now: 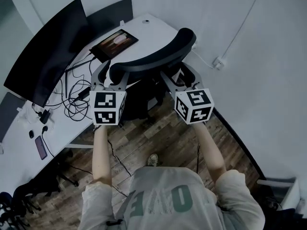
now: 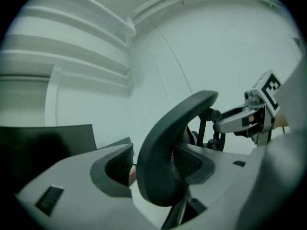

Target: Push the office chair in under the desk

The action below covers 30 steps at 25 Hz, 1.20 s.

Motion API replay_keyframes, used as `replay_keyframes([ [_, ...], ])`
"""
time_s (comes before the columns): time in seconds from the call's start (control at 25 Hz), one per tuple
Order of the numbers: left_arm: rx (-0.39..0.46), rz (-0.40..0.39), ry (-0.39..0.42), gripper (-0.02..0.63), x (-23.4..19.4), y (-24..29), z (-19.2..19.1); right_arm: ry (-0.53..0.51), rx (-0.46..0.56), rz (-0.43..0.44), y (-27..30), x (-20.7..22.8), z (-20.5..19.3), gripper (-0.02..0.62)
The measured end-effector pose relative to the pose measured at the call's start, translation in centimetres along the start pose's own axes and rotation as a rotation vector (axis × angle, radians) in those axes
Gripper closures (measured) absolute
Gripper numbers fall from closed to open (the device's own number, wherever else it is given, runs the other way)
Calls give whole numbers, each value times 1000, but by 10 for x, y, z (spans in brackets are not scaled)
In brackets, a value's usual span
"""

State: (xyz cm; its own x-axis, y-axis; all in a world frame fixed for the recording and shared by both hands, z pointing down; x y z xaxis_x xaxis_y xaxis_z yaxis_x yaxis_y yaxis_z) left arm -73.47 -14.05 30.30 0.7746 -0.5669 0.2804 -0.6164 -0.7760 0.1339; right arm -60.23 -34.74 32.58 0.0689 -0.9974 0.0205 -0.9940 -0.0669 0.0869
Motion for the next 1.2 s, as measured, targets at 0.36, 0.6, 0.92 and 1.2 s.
replay_keyframes([
  [0.36, 119, 63, -180, 568, 58, -82, 26, -20, 184, -59, -92, -9, 29, 445],
  [0.6, 163, 38, -208, 589, 127, -110, 23, -208, 228, -36, -143, -49, 24, 571],
  [0.92, 153, -8, -261, 589, 161, -124, 16, -158, 155, 37, -166, -63, 0, 575],
  [1.2, 183, 2, -253, 589, 171, -131, 26, -229, 134, 12, -174, -63, -6, 575],
])
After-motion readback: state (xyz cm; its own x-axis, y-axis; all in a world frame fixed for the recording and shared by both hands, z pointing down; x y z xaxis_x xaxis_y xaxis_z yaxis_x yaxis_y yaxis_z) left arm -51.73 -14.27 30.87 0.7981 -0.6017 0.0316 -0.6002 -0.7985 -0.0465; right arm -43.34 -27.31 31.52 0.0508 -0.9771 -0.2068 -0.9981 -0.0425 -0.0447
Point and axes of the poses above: the fingertips, and each gripper's own axes: y forward along the fingers, x to its right, z out of its top, the point moved 9 cm from there along -y, backward along the fingers, and after that the axes turned 1 degree about -x, right-handed, at the moved point
